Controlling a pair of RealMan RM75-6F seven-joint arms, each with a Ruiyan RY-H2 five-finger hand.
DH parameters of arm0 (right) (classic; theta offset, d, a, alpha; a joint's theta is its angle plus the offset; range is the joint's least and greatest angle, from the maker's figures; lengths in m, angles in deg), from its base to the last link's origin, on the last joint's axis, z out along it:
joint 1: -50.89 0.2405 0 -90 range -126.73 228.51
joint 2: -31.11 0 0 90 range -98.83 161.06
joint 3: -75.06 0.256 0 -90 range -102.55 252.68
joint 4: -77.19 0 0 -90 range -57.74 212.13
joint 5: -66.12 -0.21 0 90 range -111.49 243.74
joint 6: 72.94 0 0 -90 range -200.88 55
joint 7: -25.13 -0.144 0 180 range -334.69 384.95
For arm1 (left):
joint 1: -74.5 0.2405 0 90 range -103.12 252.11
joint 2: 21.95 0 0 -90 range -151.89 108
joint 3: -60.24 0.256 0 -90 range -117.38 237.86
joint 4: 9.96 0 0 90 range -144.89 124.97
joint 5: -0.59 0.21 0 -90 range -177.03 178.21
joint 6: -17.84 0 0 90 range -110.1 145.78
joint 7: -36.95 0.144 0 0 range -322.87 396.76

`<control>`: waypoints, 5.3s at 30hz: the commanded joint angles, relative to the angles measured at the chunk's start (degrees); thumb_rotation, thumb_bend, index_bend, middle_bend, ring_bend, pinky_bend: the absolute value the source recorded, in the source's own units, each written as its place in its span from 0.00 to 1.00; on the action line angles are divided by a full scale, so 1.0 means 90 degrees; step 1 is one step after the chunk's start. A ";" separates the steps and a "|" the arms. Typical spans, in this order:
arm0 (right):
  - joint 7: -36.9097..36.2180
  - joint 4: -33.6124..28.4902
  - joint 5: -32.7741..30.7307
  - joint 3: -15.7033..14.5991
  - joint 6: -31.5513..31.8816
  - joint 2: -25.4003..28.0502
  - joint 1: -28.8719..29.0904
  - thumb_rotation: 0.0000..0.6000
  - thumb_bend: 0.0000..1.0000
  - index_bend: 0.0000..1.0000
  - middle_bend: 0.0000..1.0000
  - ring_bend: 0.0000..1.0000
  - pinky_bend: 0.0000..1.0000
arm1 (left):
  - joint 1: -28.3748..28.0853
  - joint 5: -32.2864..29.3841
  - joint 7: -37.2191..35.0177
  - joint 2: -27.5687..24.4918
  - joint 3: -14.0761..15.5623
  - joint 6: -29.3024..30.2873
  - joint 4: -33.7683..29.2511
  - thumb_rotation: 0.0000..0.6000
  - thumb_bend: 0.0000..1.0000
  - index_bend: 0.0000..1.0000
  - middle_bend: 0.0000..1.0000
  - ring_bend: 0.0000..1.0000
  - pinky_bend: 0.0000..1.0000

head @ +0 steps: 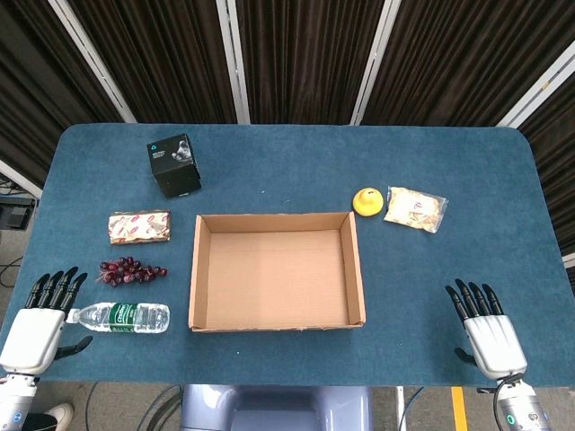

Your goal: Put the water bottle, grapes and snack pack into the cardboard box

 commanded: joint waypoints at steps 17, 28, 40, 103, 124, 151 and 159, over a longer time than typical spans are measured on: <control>-0.0164 0.0047 -0.0022 0.0035 0.0024 0.0028 -0.0011 1.00 0.00 0.00 0.00 0.00 0.00 | -0.0267 -0.0312 0.0256 -0.0089 -0.0102 -0.0576 -0.0019 1.00 0.00 0.18 0.06 0.05 0.08; -0.0234 0.0104 -0.0056 0.0105 0.0086 0.0018 -0.0014 1.00 0.00 0.00 0.00 0.00 0.00 | -0.0798 -0.0781 0.0662 0.0284 -0.0163 -0.1706 0.0392 1.00 0.00 0.25 0.12 0.14 0.14; -0.0223 0.0137 -0.0371 0.0222 -0.0162 0.0014 0.0082 1.00 0.00 0.00 0.00 0.00 0.00 | -0.1205 -0.1058 0.1114 0.0689 -0.0103 -0.2508 0.0548 1.00 0.00 0.28 0.19 0.15 0.23; -0.1288 0.0094 -0.0523 0.0247 -0.0341 0.0524 0.0145 1.00 0.00 0.00 0.00 0.00 0.00 | -0.4680 -0.1866 0.0750 0.2703 -0.1740 -0.3484 0.0085 1.00 0.06 0.35 0.32 0.29 0.47; -0.0865 0.0006 -0.0417 0.0160 -0.0294 0.0383 0.0127 1.00 0.00 0.00 0.00 0.00 0.00 | -0.3755 -0.1442 -0.0202 -0.0265 -0.1077 -0.3299 -0.2287 0.94 0.00 0.00 0.00 0.00 0.07; -0.0297 0.0020 -0.0524 0.0120 -0.0489 0.0118 0.0196 1.00 0.00 0.00 0.00 0.00 0.00 | -0.1693 -0.0941 -0.1356 0.0283 -0.0221 -0.1698 0.1570 0.94 0.06 0.22 0.08 0.06 0.18; -0.0247 0.0071 -0.0653 0.0129 -0.0640 0.0071 0.0253 1.00 0.00 0.00 0.00 0.00 0.00 | -0.1947 -0.1229 -0.1131 0.0764 -0.0403 -0.2219 0.2085 0.94 0.08 0.25 0.09 0.07 0.19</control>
